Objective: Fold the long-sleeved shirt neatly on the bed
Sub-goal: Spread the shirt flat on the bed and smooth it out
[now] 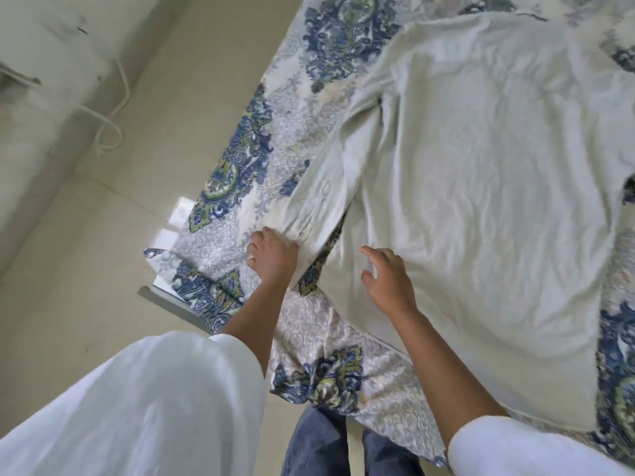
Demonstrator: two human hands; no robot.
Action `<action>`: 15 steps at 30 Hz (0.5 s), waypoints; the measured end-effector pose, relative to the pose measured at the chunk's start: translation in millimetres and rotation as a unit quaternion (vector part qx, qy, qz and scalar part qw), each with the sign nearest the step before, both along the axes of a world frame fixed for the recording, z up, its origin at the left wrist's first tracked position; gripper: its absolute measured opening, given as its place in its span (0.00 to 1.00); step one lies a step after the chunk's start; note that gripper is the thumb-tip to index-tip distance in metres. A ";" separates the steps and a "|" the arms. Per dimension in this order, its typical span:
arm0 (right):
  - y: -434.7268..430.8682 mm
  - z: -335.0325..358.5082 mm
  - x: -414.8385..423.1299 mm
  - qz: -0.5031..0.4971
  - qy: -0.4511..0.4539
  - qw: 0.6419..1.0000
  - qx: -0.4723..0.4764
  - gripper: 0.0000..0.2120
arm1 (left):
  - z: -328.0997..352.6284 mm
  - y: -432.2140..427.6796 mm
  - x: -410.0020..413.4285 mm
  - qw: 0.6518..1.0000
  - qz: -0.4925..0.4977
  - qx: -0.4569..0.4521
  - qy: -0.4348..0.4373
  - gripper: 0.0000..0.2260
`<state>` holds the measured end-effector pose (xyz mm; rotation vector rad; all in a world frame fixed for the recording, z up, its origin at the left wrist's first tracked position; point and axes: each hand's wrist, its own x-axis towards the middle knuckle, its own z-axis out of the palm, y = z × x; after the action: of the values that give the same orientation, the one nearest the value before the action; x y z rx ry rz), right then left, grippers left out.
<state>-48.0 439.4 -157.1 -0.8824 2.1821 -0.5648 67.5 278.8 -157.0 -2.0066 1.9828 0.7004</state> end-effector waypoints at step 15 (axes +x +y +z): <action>-68.2 6.1 -29.6 -0.046 0.018 0.999 0.005 0.21 | 59.6 -167.4 11.4 0.995 0.067 -0.063 0.044 0.08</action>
<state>-77.6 371.2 -151.0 -0.7963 2.2650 -0.5851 78.9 111.4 -97.4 -2.2363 2.0012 0.7192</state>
